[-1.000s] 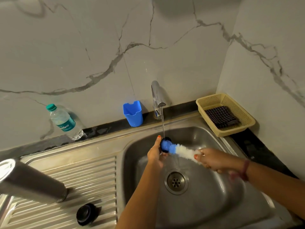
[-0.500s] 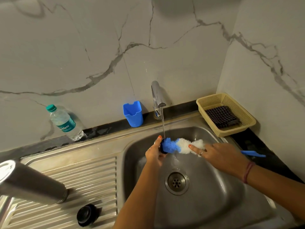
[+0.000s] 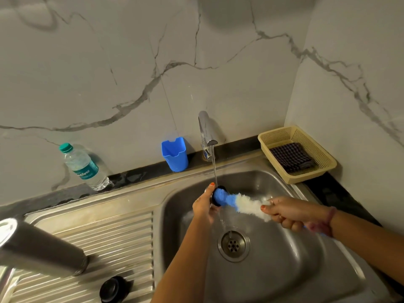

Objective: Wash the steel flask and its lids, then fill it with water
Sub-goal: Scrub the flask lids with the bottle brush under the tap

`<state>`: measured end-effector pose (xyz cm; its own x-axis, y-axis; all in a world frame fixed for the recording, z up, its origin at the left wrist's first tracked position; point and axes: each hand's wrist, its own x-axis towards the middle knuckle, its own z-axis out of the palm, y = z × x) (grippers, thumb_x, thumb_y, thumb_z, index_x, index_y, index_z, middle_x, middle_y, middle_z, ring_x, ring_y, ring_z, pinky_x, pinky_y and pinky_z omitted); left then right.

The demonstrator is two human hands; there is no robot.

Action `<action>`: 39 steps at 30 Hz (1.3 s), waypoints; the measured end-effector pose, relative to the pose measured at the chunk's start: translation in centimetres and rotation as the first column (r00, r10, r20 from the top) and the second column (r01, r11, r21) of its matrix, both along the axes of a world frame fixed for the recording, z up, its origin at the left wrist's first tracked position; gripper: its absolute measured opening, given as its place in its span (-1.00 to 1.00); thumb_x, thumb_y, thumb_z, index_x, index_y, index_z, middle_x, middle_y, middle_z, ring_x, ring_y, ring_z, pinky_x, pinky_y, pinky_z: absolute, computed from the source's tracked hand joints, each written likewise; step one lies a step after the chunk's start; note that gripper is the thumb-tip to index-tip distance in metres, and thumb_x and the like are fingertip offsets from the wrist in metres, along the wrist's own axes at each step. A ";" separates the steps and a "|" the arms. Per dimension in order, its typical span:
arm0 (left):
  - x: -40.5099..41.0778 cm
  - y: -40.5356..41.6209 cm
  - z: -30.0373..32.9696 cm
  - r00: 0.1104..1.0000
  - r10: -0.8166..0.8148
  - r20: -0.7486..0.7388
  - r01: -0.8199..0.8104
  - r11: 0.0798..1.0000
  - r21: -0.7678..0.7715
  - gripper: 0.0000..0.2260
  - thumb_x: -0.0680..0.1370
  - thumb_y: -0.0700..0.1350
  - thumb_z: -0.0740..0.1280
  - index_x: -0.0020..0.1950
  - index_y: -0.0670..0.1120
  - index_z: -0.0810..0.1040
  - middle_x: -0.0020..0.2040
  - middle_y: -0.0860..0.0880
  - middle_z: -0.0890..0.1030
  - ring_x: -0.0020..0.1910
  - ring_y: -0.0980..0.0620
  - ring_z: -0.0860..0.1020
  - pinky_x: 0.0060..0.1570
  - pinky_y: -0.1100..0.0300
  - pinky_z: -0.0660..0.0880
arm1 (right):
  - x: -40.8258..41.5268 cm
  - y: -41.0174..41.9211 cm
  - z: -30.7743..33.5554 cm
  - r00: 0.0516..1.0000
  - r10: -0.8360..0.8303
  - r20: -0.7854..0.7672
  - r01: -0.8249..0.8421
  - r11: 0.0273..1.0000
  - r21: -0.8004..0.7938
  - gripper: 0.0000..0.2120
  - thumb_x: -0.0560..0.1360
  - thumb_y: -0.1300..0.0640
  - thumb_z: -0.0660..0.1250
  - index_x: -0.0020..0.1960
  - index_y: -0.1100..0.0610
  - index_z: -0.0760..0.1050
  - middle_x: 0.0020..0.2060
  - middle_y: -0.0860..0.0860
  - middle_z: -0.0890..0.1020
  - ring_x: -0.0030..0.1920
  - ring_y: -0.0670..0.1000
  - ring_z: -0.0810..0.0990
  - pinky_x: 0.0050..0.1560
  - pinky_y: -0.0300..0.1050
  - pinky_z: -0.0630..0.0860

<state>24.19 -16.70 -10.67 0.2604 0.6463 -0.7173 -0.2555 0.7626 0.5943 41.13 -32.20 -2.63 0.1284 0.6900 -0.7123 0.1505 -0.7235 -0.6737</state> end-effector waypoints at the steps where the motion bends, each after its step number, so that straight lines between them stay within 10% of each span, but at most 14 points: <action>1: -0.2 0.1 -0.1 1.000 0.009 -0.006 -0.009 1.000 -0.001 -0.59 0.41 -0.12 0.57 0.14 -0.28 0.56 0.03 -0.25 0.67 -0.02 -0.21 0.68 -0.25 -0.03 0.67 | 0.1 -0.2 0.0 0.979 0.111 0.169 -0.120 0.992 0.044 -0.80 0.62 0.01 0.20 0.17 0.07 0.48 -0.41 -0.09 0.42 -0.52 -0.17 0.28 -0.56 -0.33 0.22; 5: -0.8 0.5 -0.9 0.991 0.060 -0.123 -0.059 0.998 0.008 -0.49 0.37 -0.03 0.60 0.17 -0.26 0.51 -0.01 -0.21 0.65 -0.05 -0.15 0.67 -0.02 -0.05 0.65 | 1.4 -1.2 0.6 0.723 0.242 0.647 -0.386 0.919 0.087 -0.67 0.58 -0.02 0.25 0.33 -0.05 0.48 0.02 -0.05 0.64 -0.03 -0.10 0.59 0.03 -0.19 0.52; 8: -1.3 0.5 -0.9 0.988 0.038 -0.151 -0.037 0.999 0.008 -0.55 0.40 -0.07 0.56 0.16 -0.20 0.48 0.05 -0.22 0.60 -0.07 -0.15 0.64 -0.23 0.06 0.62 | 1.9 -2.2 1.3 0.632 0.177 0.755 -0.396 0.910 0.118 -0.63 0.60 -0.04 0.21 0.40 -0.14 0.37 -0.09 -0.13 0.61 -0.13 -0.17 0.57 -0.15 -0.33 0.44; 12: -1.4 0.0 -0.8 0.985 -0.078 -0.156 0.079 0.997 0.001 -0.76 0.45 -0.08 0.46 0.02 -0.15 0.54 0.04 -0.23 0.56 -0.06 -0.15 0.56 -0.20 0.04 0.53 | 1.0 -3.8 1.1 0.199 0.132 0.971 -0.526 0.850 -0.008 -0.43 0.63 0.07 0.11 0.43 -0.19 -0.20 -0.28 -0.10 0.49 -0.35 -0.16 0.47 -0.32 -0.33 0.44; 16: -1.2 -0.5 -1.2 0.979 -0.045 -0.198 0.058 0.996 0.060 -0.52 0.44 -0.04 0.50 0.27 -0.13 0.44 0.18 -0.22 0.50 0.08 -0.13 0.55 -0.11 0.04 0.61 | 1.0 -4.9 -1.3 0.023 -0.043 0.999 -0.657 0.752 0.048 -0.20 0.25 0.32 0.55 0.41 0.00 0.35 -0.44 0.07 0.51 -0.56 -0.02 0.39 -0.63 -0.11 0.42; 19: -1.3 -0.7 -1.3 0.974 0.019 -0.225 0.006 0.994 0.108 -0.45 0.45 -0.06 0.52 0.30 -0.10 0.30 0.19 -0.20 0.45 0.16 -0.16 0.53 0.04 -0.01 0.62 | 0.6 -5.4 -1.9 -0.054 -0.046 0.998 -0.656 0.755 -0.001 -0.20 0.24 0.34 0.55 0.41 0.06 0.35 -0.41 0.12 0.51 -0.51 0.03 0.40 -0.60 -0.13 0.39; 25: -1.2 -1.6 -1.4 0.998 0.055 0.026 -0.057 0.996 0.068 -0.66 0.53 -0.03 0.40 0.23 -0.16 0.49 0.17 -0.22 0.59 0.08 -0.09 0.61 -0.15 0.14 0.58 | 0.9 -5.4 -2.1 0.039 -0.080 0.996 -0.629 0.773 0.087 -0.22 0.23 0.34 0.55 0.40 0.05 0.41 -0.42 0.08 0.52 -0.53 -0.01 0.39 -0.61 -0.17 0.37; 29: -0.6 -2.0 -1.0 0.995 0.030 0.100 -0.036 0.998 0.058 -0.76 0.63 -0.03 0.29 0.19 -0.14 0.55 0.03 -0.15 0.64 -0.01 -0.04 0.60 -0.11 0.15 0.56 | 0.2 -4.8 -1.5 0.348 -0.014 0.938 -0.436 0.883 0.175 -0.40 0.54 0.11 0.29 0.45 -0.26 0.13 -0.48 -0.11 0.42 -0.51 -0.14 0.35 -0.52 -0.33 0.31; 33: -0.6 -2.1 -1.2 0.986 -0.151 -0.076 0.163 0.968 0.192 -0.78 0.67 0.00 0.20 0.14 -0.06 0.57 -0.03 -0.06 0.63 -0.14 0.02 0.57 -0.21 0.19 0.50 | -0.3 -4.4 -3.4 0.690 -0.038 0.723 -0.254 0.922 0.291 -0.53 0.59 -0.04 0.22 0.45 -0.28 0.19 -0.45 -0.04 0.49 -0.43 -0.11 0.46 -0.43 -0.22 0.44; 39: -1.5 -1.3 -2.2 0.904 -0.166 -0.393 0.345 0.826 0.446 -0.77 0.63 -0.02 0.30 -0.14 -0.10 0.61 -0.30 0.05 0.60 -0.29 0.07 0.50 -0.26 0.25 0.41 | -1.7 -3.4 -4.0 0.812 -0.180 0.556 -0.079 0.908 0.411 -0.57 0.58 -0.02 0.24 0.38 -0.30 0.19 -0.32 0.17 0.62 -0.39 0.07 0.54 -0.32 -0.04 0.53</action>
<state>22.73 -18.03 -12.89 0.2786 0.8772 -0.3910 0.1814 0.3517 0.9184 39.43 -35.65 -6.61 0.4616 0.8725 -0.1602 0.5696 -0.4300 -0.7005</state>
